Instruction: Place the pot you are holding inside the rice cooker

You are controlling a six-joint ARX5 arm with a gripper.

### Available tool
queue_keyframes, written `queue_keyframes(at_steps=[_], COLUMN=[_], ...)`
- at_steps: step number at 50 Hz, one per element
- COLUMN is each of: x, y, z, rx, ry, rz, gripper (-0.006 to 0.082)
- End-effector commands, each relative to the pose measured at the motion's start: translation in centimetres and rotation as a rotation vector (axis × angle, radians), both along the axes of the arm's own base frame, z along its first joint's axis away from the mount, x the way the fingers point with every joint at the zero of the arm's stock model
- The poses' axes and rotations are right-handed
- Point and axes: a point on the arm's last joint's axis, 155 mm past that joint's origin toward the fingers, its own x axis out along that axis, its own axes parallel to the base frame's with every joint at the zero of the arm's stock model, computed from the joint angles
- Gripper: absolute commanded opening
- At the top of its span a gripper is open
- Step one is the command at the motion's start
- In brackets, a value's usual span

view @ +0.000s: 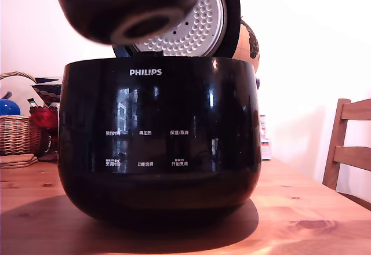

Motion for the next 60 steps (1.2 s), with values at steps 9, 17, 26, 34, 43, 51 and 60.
queue_keyframes(at_steps=[9, 17, 26, 34, 43, 51, 60], x=[1.4, 2.2, 3.2, 4.1, 5.1, 5.7, 5.9], y=[-1.6, -2.5, -3.2, -3.4, -3.3, -3.4, -3.6], z=[0.8, -0.1, -0.9, -1.7, -2.7, -3.6, -4.4], rx=[-0.017, 0.001, 0.02, 0.038, 0.059, 0.076, 0.091], ry=[-0.036, -0.021, -0.016, 0.001, 0.022, 0.035, 0.051], rz=[-0.021, -0.022, -0.032, -0.017, 0.002, 0.005, 0.007], gripper=[-0.0022, -0.0022, -0.0022, -0.0022, -0.0022, -0.0022, -0.0022])
